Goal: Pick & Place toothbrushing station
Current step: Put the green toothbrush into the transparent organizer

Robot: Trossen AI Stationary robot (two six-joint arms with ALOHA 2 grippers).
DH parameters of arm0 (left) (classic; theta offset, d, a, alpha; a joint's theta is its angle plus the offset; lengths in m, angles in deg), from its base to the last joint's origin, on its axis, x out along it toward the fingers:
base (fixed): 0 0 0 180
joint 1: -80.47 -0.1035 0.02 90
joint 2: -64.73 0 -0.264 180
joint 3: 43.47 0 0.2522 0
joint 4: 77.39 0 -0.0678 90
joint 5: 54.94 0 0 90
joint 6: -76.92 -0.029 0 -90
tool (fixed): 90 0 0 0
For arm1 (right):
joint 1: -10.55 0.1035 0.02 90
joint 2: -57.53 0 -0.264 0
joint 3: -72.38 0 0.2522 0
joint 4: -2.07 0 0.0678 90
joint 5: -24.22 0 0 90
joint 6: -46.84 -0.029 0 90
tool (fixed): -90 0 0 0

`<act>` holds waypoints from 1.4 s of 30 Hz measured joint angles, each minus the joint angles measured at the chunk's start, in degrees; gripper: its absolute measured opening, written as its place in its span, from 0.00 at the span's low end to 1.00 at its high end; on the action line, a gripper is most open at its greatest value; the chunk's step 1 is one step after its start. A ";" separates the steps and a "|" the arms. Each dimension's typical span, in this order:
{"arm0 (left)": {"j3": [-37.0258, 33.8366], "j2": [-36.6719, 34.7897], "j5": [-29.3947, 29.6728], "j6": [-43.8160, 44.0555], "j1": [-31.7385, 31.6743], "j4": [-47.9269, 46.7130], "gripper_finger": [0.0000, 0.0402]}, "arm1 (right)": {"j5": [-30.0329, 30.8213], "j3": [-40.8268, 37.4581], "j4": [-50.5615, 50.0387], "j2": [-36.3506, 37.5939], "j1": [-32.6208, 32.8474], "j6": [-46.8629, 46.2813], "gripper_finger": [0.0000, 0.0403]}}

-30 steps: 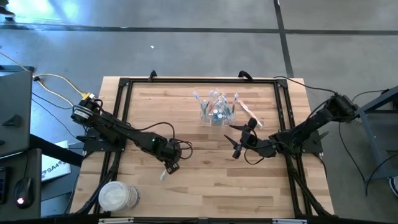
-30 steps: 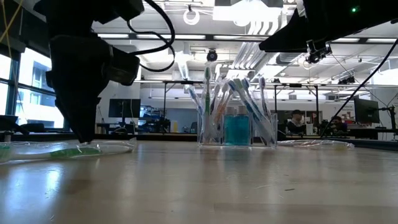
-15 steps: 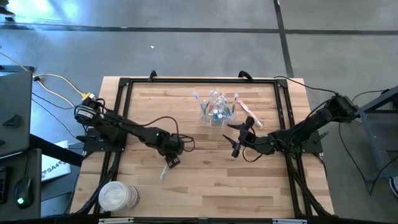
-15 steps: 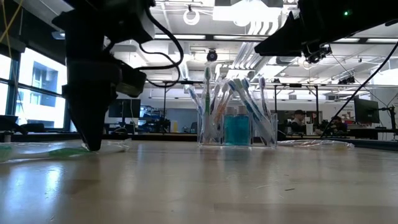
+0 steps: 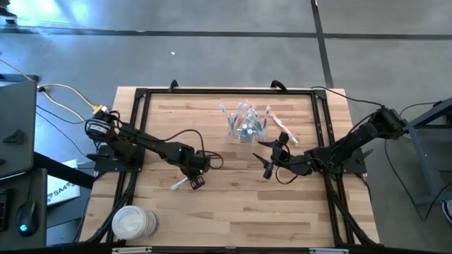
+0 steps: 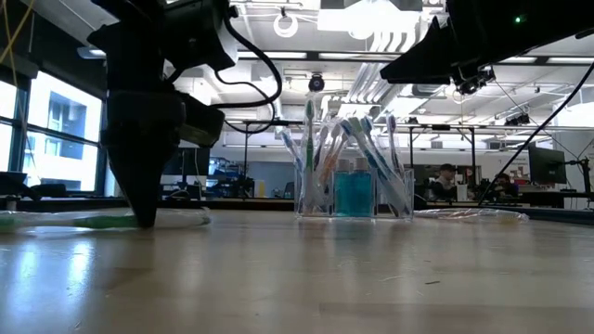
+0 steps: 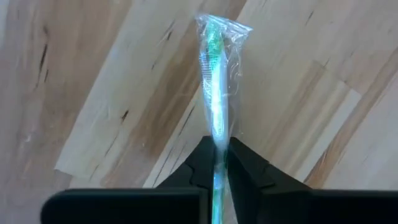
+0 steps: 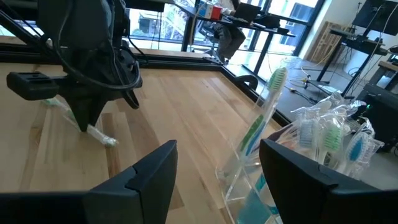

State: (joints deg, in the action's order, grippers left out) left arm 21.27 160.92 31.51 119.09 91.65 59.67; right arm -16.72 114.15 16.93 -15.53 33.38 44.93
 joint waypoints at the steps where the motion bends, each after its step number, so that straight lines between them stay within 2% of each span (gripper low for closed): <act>1: 0.00 -0.11 0.14 -0.32 0.02 0.19 0.06 | -0.01 0.00 0.00 0.00 -0.02 0.00 0.55; 7: -0.28 -3.41 5.24 -2.82 0.22 1.00 0.04 | 0.00 0.00 0.00 0.00 -0.02 0.02 0.55; 17: -0.19 -13.20 14.99 -6.38 0.11 -0.72 0.04 | 0.00 0.00 -0.11 0.00 0.02 0.09 0.55; 22: -0.07 -17.41 20.76 -14.31 0.57 1.59 0.04 | -0.19 0.00 -0.11 0.00 0.02 0.02 0.55; 25: -0.07 -19.57 25.85 -24.84 2.44 5.74 0.04 | -2.46 0.00 0.85 0.00 0.02 -0.88 0.55; 29: 0.12 -21.69 32.03 -47.08 8.47 13.75 0.04 | -6.76 0.00 3.69 0.00 -0.32 -7.54 0.55; 31: 1.13 -21.69 37.21 -57.74 12.47 17.97 0.04 | -10.04 0.00 4.49 0.01 -1.01 -11.75 0.55; 33: 2.47 -21.62 43.09 -66.76 16.27 22.16 0.04 | -14.37 0.00 5.08 0.00 -2.19 -16.09 0.55; 36: 4.37 -20.32 48.51 -78.69 20.85 29.16 0.04 | -23.72 0.00 6.27 0.01 -4.43 -22.07 0.55; 39: 5.89 -17.91 50.70 -89.08 24.29 34.26 0.04 | -32.84 0.00 7.42 0.00 -6.29 -25.39 0.55; 42: 7.90 -14.66 51.63 -97.32 26.29 38.21 0.04 | -36.28 0.02 8.70 0.00 -6.99 -26.49 0.55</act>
State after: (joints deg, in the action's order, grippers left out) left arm 29.18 146.26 83.14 21.78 117.94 97.89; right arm -53.00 114.18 25.63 -15.53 26.38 18.44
